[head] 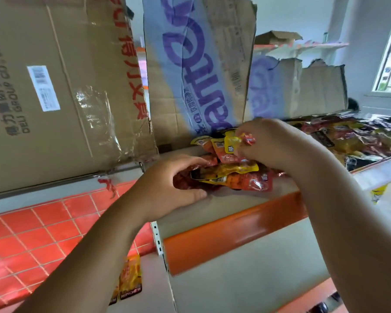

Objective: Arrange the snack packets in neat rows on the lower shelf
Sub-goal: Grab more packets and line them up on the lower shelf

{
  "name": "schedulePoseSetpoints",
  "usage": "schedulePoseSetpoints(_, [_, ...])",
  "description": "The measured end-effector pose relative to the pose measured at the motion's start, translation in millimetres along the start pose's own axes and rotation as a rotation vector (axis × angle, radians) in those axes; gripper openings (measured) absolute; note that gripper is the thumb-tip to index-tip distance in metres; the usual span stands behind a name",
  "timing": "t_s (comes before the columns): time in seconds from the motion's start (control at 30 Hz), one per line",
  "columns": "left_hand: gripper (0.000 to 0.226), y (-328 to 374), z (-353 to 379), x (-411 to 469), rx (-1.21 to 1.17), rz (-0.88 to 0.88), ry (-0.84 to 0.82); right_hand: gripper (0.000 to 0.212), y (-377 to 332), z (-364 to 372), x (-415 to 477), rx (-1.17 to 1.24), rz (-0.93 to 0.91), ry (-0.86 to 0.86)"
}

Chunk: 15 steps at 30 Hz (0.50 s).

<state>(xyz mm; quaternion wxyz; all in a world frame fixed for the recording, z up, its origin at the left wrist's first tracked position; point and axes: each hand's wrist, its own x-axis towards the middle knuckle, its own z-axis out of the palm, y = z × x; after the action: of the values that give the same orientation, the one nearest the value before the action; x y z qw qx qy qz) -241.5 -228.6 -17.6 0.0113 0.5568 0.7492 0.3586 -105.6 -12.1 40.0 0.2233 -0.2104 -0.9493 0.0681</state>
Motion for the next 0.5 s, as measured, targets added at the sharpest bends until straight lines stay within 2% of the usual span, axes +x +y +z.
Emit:
schedulePoseSetpoints(0.1, [0.056,0.6,1.4,-3.3,-0.043,-0.028,0.007,0.036,1.4,0.7,10.5,-0.054,-0.034,-0.145])
schedulePoseSetpoints(0.3, [0.053,4.0,2.4,-4.3,-0.069,-0.056,0.016,0.047,-1.7,-3.2,11.7,0.049,-0.175,-0.2])
schedulePoseSetpoints(0.37, [0.056,1.3,3.1,-5.5,-0.068,-0.066,0.044,0.054,-2.1,-0.3,10.9,0.155,-0.236,-0.101])
schedulePoseSetpoints(0.5, [0.059,0.0,3.1,-7.9,-0.072,-0.066,0.054,0.056,-4.8,-1.7,9.3,0.452,-0.355,0.252])
